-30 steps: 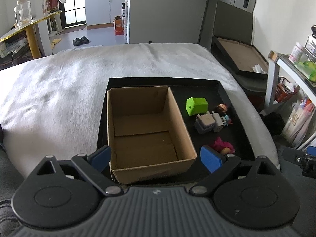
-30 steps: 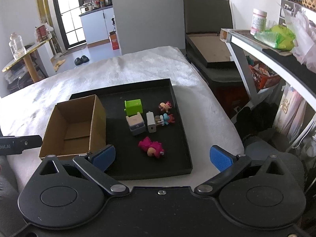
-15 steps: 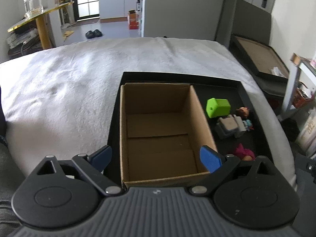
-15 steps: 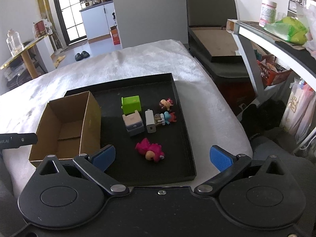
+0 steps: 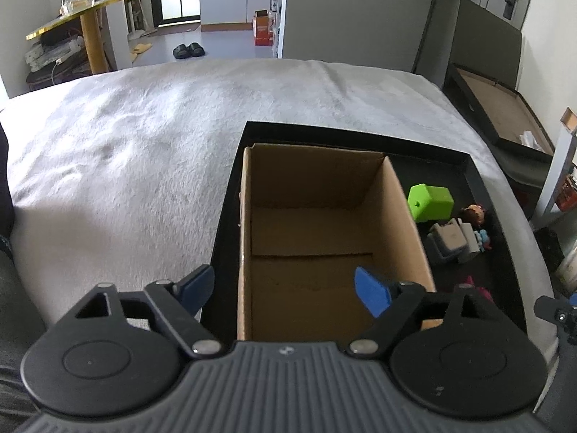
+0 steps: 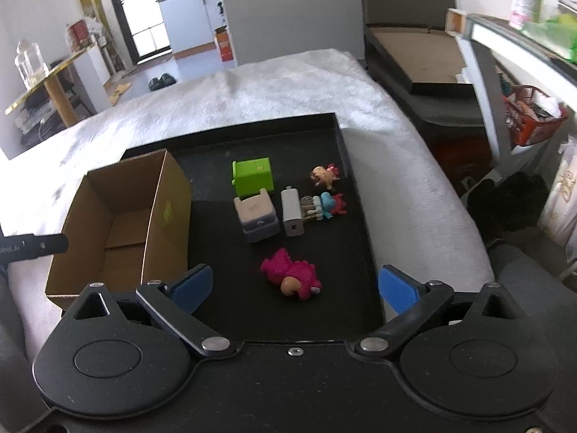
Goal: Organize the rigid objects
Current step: 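Move the left gripper to the cardboard box wall and grasp it, then grasp the pink dinosaur figure with the right gripper while the left gripper holds the box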
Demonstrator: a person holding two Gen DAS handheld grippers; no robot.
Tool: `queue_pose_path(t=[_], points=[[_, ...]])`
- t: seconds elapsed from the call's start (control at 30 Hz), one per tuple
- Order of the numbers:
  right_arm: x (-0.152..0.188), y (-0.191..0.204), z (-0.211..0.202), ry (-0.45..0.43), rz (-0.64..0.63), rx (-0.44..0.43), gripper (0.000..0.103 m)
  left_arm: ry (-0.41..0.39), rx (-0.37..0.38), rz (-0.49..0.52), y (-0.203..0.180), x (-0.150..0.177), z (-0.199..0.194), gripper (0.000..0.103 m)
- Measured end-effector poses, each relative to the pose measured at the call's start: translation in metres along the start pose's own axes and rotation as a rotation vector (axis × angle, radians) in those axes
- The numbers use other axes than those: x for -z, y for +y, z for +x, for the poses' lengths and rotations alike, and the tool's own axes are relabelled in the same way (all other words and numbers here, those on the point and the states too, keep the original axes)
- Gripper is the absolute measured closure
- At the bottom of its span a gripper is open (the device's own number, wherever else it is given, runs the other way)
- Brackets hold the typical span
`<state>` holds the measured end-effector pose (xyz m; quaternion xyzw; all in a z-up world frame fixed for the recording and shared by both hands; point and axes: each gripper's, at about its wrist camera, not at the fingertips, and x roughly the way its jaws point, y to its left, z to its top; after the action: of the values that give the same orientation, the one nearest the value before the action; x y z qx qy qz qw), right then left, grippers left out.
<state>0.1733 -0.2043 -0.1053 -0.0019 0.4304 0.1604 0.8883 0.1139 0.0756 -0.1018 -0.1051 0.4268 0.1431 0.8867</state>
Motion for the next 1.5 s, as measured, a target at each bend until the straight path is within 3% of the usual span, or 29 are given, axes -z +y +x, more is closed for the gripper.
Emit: queue_pose_path(t=[0.33,0.5,0.67,0.97,1.5], points=[[0.0,0.0,0.034,0.07,-0.004,-0.015,0.013,0.031,-0.029,-0.031,0.009,0.002,0.021,0.053],[0.003,-0.004,0.052,0.106,-0.007,-0.015,0.013,0.046,-0.034,-0.07,0.017,0.003,0.029,0.079],[0.008,-0.008,0.068,0.134,0.003,-0.019,0.013,0.044,-0.059,-0.098,0.023,0.001,0.035,0.094],[0.008,-0.011,0.09,0.162,-0.012,-0.035,0.018,0.016,-0.084,-0.055,0.012,-0.012,0.05,0.095],[0.009,-0.011,0.119,0.177,-0.084,0.02,0.025,0.002,-0.032,-0.024,-0.003,-0.037,0.08,0.094]])
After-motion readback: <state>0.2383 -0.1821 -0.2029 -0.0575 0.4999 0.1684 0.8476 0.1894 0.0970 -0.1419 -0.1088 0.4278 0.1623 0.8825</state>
